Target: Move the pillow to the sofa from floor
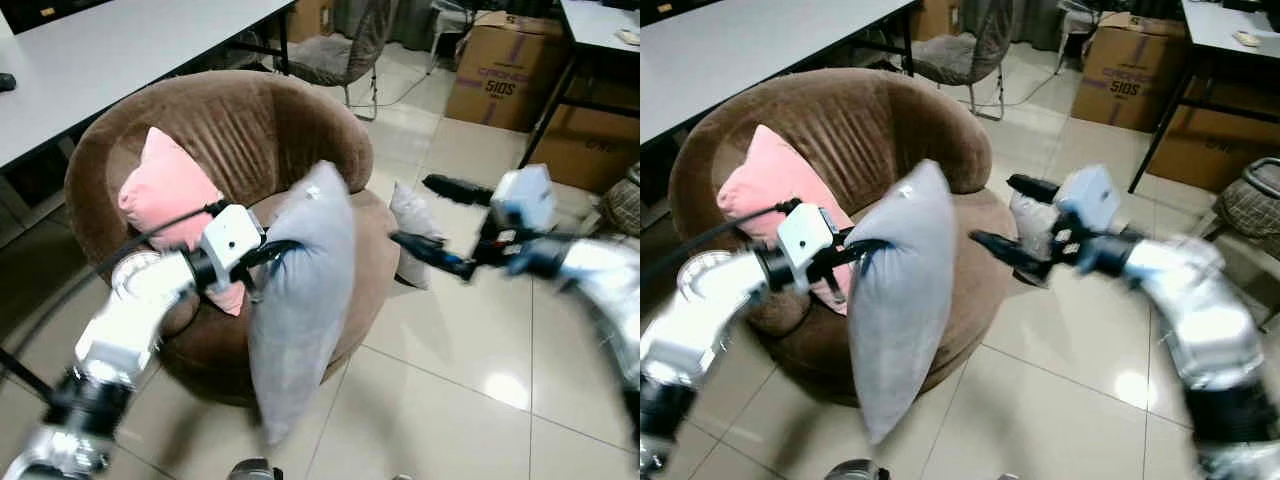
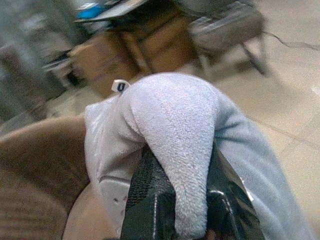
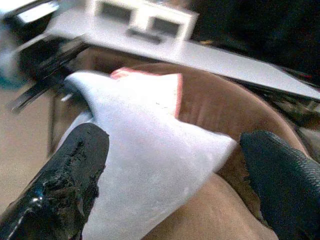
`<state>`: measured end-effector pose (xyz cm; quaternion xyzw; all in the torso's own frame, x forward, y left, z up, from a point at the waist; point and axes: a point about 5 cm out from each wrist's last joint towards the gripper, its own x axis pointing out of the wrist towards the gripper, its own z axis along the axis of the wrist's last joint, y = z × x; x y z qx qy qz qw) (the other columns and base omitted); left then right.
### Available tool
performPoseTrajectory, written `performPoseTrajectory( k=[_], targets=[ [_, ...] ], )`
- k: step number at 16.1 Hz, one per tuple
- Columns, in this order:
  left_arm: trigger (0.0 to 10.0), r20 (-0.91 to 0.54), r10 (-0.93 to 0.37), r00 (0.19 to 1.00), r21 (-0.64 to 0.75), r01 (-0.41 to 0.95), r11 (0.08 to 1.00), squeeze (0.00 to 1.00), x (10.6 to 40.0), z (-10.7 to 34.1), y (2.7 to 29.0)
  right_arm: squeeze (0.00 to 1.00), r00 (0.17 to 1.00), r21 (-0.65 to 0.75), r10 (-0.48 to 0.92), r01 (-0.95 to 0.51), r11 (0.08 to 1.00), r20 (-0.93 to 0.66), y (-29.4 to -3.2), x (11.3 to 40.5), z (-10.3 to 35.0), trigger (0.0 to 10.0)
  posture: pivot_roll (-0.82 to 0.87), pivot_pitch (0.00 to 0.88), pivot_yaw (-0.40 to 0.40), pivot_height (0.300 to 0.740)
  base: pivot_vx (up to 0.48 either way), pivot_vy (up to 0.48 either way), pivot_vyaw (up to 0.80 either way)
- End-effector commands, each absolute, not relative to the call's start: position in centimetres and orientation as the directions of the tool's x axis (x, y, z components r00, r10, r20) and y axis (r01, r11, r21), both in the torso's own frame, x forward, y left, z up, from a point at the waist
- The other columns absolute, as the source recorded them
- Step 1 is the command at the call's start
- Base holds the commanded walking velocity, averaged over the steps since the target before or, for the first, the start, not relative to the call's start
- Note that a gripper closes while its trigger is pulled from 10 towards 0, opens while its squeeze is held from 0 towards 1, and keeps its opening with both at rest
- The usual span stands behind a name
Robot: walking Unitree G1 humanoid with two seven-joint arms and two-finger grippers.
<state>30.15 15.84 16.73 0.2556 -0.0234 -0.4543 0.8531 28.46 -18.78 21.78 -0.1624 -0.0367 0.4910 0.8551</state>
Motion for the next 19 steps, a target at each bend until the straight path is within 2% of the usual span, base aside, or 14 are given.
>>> performPoseTrajectory(
  k=[1, 4, 5, 6, 7, 8, 12, 15, 17, 19],
  targets=[
    [10.0, -0.183, -0.848, 0.497, 0.530, 0.777, 0.341, 0.00, 30.3, 18.6, 15.0, 1.00, 0.386, -0.327, 0.909, -0.889, 0.321, -0.156, -18.6, 28.2, 22.6, 10.0, 0.06, 0.000, -0.014, 0.740, 0.000, 0.000, 0.00],
    [10.0, -0.274, -0.897, 0.346, 0.608, 0.786, 0.118, 0.00, 29.7, 19.5, 13.7, 1.00, 0.222, -0.365, 0.915, -0.927, 0.091, -0.337, -18.8, 28.0, 23.5, 10.0, 0.06, 0.000, -0.021, 0.740, 0.000, 0.000, 0.00],
    [10.0, -0.291, -0.905, 0.310, 0.614, 0.786, 0.072, 0.00, 29.5, 19.7, 13.2, 1.00, 0.189, -0.369, 0.906, -0.929, 0.040, -0.379, -18.7, 28.0, 23.5, 10.0, 0.06, 0.000, -0.020, 0.740, 0.000, 0.000, 0.00],
    [10.0, -0.310, -0.920, 0.238, 0.641, 0.768, -0.018, 0.00, 29.0, 20.3, 12.2, 1.00, 0.180, -0.414, 0.891, -0.910, -0.010, -0.417, -18.4, 28.4, 23.6, 10.0, 0.06, 0.000, -0.023, 0.740, 0.000, 0.000, 0.00],
    [10.0, -0.317, -0.925, 0.208, 0.653, 0.755, -0.054, 0.00, 28.7, 20.6, 11.8, 0.36, 0.187, -0.433, 0.886, -0.901, -0.018, -0.425, -18.2, 28.6, 23.6, 10.0, 0.06, 0.000, -0.023, 0.740, 0.000, 0.000, 0.00],
    [10.0, -0.318, -0.929, 0.190, 0.662, 0.746, -0.074, 0.00, 28.5, 20.9, 11.5, 0.00, 0.182, -0.432, 0.883, -0.901, -0.026, -0.432, -18.1, 28.8, 23.6, 10.0, 0.06, 0.000, -0.023, 0.740, 0.000, 0.000, 0.00],
    [10.0, -0.320, -0.938, 0.136, 0.684, 0.718, -0.129, 0.00, 28.0, 22.1, 10.7, 0.00, 0.058, -0.313, 0.871, -0.943, -0.113, -0.489, -17.8, 28.0, 22.4, 10.0, 0.08, 0.000, -0.028, 0.740, 0.000, 0.000, 0.00],
    [10.0, -0.341, -0.931, 0.128, 0.684, 0.714, -0.152, 0.00, 28.0, 21.9, 10.6, 0.00, -0.002, -0.205, 0.877, -0.972, -0.114, -0.480, -17.9, 27.5, 22.0, 10.0, 0.07, 0.000, -0.018, 0.740, 0.000, 0.000, 0.00],
    [10.0, -0.324, -0.936, 0.134, 0.683, 0.718, -0.133, 0.00, 28.1, 22.0, 10.3, 0.00, -0.015, -0.148, 0.866, -0.984, -0.102, -0.499, -17.9, 27.2, 21.2, 10.0, 0.07, 0.000, -0.018, 0.740, 0.000, 0.000, 0.00],
    [10.0, -0.357, -0.925, 0.129, 0.668, 0.728, -0.156, 0.00, 28.2, 21.4, 10.3, 0.00, -0.012, -0.098, 0.880, -0.993, -0.066, -0.474, -18.1, 27.1, 21.4, 10.0, 0.07, 0.000, -0.011, 0.740, 0.000, 0.000, 0.00]
  ],
)
